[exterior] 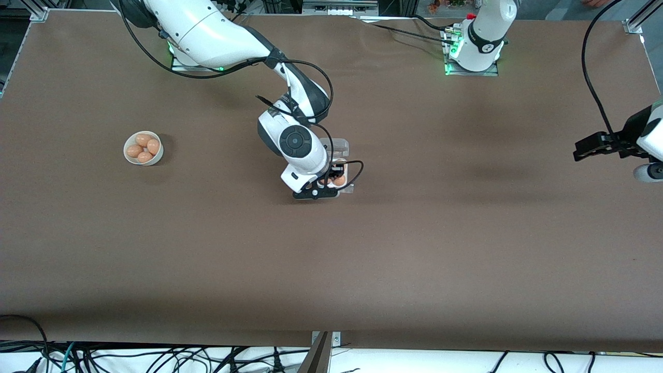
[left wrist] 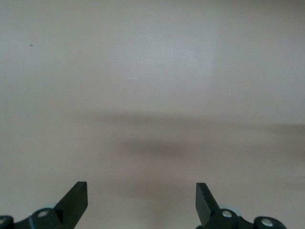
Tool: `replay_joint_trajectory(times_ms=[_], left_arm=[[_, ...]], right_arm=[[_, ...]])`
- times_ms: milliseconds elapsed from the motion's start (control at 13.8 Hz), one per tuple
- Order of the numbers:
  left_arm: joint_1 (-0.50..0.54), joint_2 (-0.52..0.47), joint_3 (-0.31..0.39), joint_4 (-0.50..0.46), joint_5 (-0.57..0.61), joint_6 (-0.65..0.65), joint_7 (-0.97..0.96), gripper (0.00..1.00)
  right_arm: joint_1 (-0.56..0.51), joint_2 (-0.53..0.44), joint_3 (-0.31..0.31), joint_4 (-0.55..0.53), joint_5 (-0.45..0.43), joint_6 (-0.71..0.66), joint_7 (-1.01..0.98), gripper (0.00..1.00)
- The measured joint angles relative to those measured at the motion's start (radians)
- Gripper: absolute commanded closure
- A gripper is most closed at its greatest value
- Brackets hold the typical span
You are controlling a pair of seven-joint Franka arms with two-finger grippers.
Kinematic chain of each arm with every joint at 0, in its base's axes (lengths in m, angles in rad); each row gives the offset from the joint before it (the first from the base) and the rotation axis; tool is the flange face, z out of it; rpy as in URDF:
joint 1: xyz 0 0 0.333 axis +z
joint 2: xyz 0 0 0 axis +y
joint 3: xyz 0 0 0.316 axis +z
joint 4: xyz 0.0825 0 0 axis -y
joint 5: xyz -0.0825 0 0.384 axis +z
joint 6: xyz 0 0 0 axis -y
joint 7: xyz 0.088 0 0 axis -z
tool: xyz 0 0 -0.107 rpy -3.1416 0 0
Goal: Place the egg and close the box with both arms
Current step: 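Retract the right gripper while the left gripper reaches the box lid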
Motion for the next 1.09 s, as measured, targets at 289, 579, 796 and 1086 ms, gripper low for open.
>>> replay_joint_trajectory(times_ms=[289, 579, 796, 1086], left_arm=[[-0.063, 0.014, -0.004, 0.0, -0.018, -0.02, -0.011, 0.0], [-0.124, 0.042, -0.005, 0.0, -0.09, -0.048, -0.051, 0.32], [-0.187, 0.056, -0.006, 0.0, -0.168, -0.112, -0.057, 0.58], [-0.313, 0.103, -0.011, -0.002, -0.267, -0.193, -0.11, 0.6]], right_arm=[[-0.008, 0.0, -0.003, 0.016, 0.0, 0.001, 0.0, 0.0], [-0.059, -0.021, -0.007, 0.04, 0.001, -0.002, 0.0, 0.0], [-0.136, -0.078, -0.009, 0.045, 0.001, -0.078, -0.003, 0.0], [-0.259, -0.148, -0.013, 0.048, 0.001, -0.261, -0.104, 0.0]])
